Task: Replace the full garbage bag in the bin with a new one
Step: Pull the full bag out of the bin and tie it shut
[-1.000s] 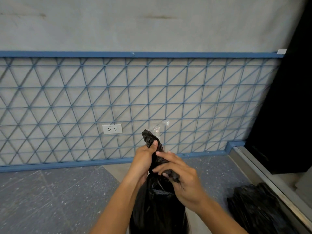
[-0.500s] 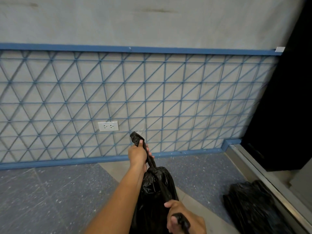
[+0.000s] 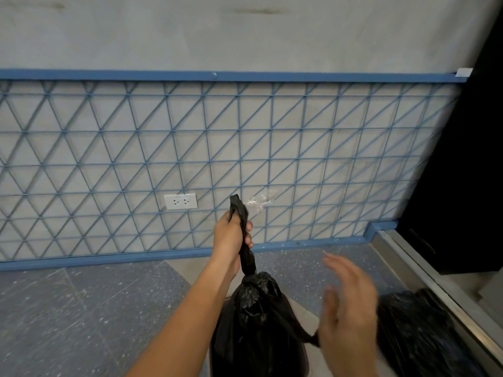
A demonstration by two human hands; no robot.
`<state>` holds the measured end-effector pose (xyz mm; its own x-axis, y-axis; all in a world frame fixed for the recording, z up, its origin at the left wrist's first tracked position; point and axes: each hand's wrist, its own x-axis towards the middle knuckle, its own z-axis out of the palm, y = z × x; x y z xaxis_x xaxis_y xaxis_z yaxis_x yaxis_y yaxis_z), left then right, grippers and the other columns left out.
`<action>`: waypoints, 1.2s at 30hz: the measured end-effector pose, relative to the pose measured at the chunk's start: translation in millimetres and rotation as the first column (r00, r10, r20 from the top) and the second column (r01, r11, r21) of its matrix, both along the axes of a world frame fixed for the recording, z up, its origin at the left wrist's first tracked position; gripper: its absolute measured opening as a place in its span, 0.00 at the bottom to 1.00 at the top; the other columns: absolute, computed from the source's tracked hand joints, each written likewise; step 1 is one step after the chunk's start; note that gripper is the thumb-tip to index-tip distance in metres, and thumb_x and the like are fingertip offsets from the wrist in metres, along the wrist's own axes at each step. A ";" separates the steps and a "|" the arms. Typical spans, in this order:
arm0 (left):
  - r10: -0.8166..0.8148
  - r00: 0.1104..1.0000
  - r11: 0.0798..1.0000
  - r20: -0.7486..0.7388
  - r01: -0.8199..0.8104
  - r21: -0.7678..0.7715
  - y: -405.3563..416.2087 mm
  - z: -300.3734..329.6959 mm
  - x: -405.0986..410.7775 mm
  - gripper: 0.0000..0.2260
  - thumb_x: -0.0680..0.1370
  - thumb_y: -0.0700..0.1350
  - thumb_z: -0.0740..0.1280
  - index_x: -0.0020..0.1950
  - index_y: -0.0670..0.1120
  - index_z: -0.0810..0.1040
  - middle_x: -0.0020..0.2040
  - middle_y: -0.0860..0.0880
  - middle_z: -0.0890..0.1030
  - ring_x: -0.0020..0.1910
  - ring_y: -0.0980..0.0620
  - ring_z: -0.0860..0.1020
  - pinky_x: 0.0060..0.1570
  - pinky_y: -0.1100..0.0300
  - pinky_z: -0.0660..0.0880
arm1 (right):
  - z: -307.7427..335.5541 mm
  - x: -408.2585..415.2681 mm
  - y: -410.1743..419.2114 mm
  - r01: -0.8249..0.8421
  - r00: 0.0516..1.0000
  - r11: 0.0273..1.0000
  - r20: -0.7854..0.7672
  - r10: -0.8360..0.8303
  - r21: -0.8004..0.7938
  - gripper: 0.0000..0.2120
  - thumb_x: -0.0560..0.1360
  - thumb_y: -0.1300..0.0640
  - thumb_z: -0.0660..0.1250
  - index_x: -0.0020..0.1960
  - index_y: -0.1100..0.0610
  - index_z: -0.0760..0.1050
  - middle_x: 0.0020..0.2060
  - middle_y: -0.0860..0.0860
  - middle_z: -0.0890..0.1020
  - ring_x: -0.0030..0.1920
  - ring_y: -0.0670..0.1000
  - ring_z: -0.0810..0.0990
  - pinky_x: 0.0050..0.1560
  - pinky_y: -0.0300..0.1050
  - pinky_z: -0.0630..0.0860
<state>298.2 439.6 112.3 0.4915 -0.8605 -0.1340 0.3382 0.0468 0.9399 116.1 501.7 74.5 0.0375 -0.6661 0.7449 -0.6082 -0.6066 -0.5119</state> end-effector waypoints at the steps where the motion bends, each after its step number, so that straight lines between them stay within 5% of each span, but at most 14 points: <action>1: -0.004 1.000 1.000 0.010 0.005 -0.010 0.7 2.3 -2.1 0.11 0.82 0.41 0.51 0.46 0.44 0.72 0.29 0.50 0.69 0.18 0.57 0.63 0.21 0.64 0.62 | -2.3 9.9 2.7 -0.020 0.989 0.999 -0.148 0.014 -0.044 0.17 0.74 0.59 0.60 0.63 0.52 0.69 0.59 0.47 0.73 0.61 0.48 0.70 0.67 0.41 0.60; 3: -0.011 1.000 0.999 0.018 0.011 -0.031 1.7 6.1 -5.1 0.11 0.82 0.42 0.50 0.46 0.44 0.71 0.29 0.50 0.70 0.18 0.57 0.63 0.22 0.63 0.62 | -6.0 31.0 1.2 -0.089 0.909 0.967 -0.378 0.177 0.239 0.32 0.73 0.43 0.62 0.72 0.53 0.57 0.70 0.49 0.65 0.69 0.50 0.63 0.70 0.46 0.57; 6: -0.027 1.000 0.997 0.006 0.027 -0.073 6.4 8.8 -5.0 0.13 0.82 0.44 0.50 0.47 0.44 0.73 0.25 0.53 0.69 0.18 0.57 0.61 0.22 0.64 0.60 | -17.5 46.4 -16.3 -0.008 0.792 0.646 -0.389 0.470 0.763 0.52 0.70 0.44 0.70 0.74 0.44 0.31 0.77 0.49 0.50 0.75 0.54 0.57 0.70 0.52 0.62; 8: -0.035 0.999 0.993 -0.024 0.032 -0.116 9.3 8.9 0.5 0.14 0.82 0.45 0.50 0.48 0.45 0.74 0.23 0.54 0.67 0.19 0.58 0.60 0.21 0.64 0.60 | -27.0 47.0 -25.6 -0.007 0.764 0.651 -0.416 0.493 0.759 0.47 0.73 0.54 0.66 0.74 0.44 0.33 0.72 0.54 0.64 0.67 0.57 0.71 0.58 0.52 0.72; 10: -0.032 0.995 0.985 -0.090 0.016 -0.173 10.4 9.2 12.4 0.13 0.81 0.44 0.50 0.46 0.45 0.74 0.24 0.54 0.66 0.19 0.58 0.59 0.20 0.64 0.58 | -33.7 45.0 -29.9 0.004 0.755 0.729 -0.480 0.447 0.685 0.32 0.76 0.61 0.59 0.75 0.51 0.48 0.59 0.56 0.77 0.56 0.60 0.77 0.47 0.50 0.73; 14: 0.106 0.956 0.962 -0.275 -0.168 -0.215 12.0 7.3 45.6 0.11 0.78 0.43 0.52 0.38 0.47 0.70 0.21 0.55 0.61 0.17 0.58 0.55 0.20 0.66 0.51 | -34.9 39.8 -35.0 0.038 0.818 0.733 -0.442 0.367 0.679 0.11 0.76 0.63 0.54 0.56 0.56 0.71 0.50 0.57 0.81 0.51 0.61 0.78 0.45 0.50 0.72; 20: 0.299 0.880 0.925 -0.370 -0.363 -0.115 24.4 -19.3 75.6 0.08 0.74 0.43 0.53 0.41 0.46 0.71 0.22 0.52 0.64 0.16 0.57 0.57 0.21 0.68 0.51 | -27.7 40.5 -35.1 -0.018 0.808 0.773 -0.447 0.385 0.634 0.06 0.75 0.63 0.55 0.42 0.54 0.65 0.39 0.54 0.76 0.47 0.61 0.77 0.39 0.48 0.66; 23: 0.559 0.828 0.817 -0.047 -0.559 -0.138 41.8 -24.6 91.5 0.07 0.76 0.42 0.56 0.44 0.49 0.73 0.32 0.51 0.75 0.28 0.54 0.73 0.30 0.63 0.66 | -23.8 39.6 -36.2 -0.014 0.797 0.798 -0.475 0.373 0.602 0.07 0.74 0.63 0.55 0.42 0.53 0.66 0.44 0.56 0.81 0.49 0.61 0.77 0.38 0.48 0.64; 24: 0.635 0.726 0.772 0.265 -0.610 -0.179 50.7 -26.3 91.6 0.06 0.76 0.44 0.58 0.48 0.50 0.74 0.40 0.52 0.77 0.41 0.53 0.76 0.42 0.61 0.69 | -22.3 37.5 -37.0 -0.003 0.796 0.804 -0.485 0.362 0.595 0.07 0.74 0.64 0.55 0.42 0.53 0.66 0.44 0.55 0.81 0.49 0.61 0.78 0.38 0.48 0.63; 26: 0.481 0.282 0.844 0.830 -0.407 -0.350 71.0 -29.4 69.8 0.17 0.73 0.55 0.62 0.59 0.51 0.71 0.57 0.54 0.72 0.61 0.54 0.66 0.61 0.56 0.61 | -19.4 34.5 -37.5 -0.002 0.790 0.812 -0.497 0.360 0.584 0.08 0.73 0.64 0.55 0.44 0.54 0.69 0.43 0.54 0.80 0.48 0.60 0.78 0.37 0.48 0.63; 28: 0.189 -0.105 0.981 0.976 0.056 -0.184 80.2 -39.8 36.9 0.34 0.68 0.69 0.61 0.69 0.54 0.64 0.69 0.54 0.65 0.72 0.53 0.57 0.70 0.51 0.51 | -17.2 33.8 -37.5 -0.031 0.771 0.833 -0.517 0.372 0.553 0.11 0.71 0.63 0.56 0.47 0.53 0.73 0.45 0.54 0.81 0.50 0.59 0.78 0.39 0.48 0.65; 30: -0.127 -0.261 0.973 0.957 0.154 0.172 81.2 -58.3 12.5 0.47 0.61 0.77 0.59 0.75 0.57 0.53 0.74 0.56 0.62 0.77 0.52 0.50 0.74 0.48 0.43 | -16.4 34.2 -37.0 -0.049 0.757 0.842 -0.530 0.383 0.538 0.12 0.69 0.63 0.56 0.48 0.53 0.74 0.47 0.54 0.82 0.52 0.58 0.78 0.39 0.48 0.66; 33: -0.478 0.121 0.871 0.870 0.194 0.451 74.3 -97.1 11.7 0.44 0.60 0.70 0.68 0.71 0.67 0.52 0.68 0.59 0.71 0.70 0.54 0.66 0.71 0.55 0.60 | -26.0 29.8 -41.9 -0.077 0.803 0.813 -0.447 0.393 0.577 0.15 0.69 0.65 0.56 0.49 0.52 0.76 0.47 0.51 0.83 0.51 0.55 0.78 0.41 0.46 0.68; 36: -0.444 0.468 0.894 0.764 0.289 0.342 66.8 -114.8 14.4 0.26 0.60 0.61 0.74 0.56 0.68 0.71 0.49 0.57 0.84 0.51 0.56 0.81 0.54 0.54 0.76 | -43.1 20.6 -50.0 -0.231 0.835 0.682 -0.218 0.505 0.693 0.21 0.72 0.64 0.61 0.61 0.47 0.74 0.57 0.46 0.79 0.59 0.48 0.77 0.52 0.37 0.70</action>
<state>312.6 506.4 -2.5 0.0927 -0.9957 0.0081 -0.6134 -0.0507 0.7881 136.7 451.8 31.4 0.5567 -0.8296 0.0415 -0.6229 -0.4501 -0.6399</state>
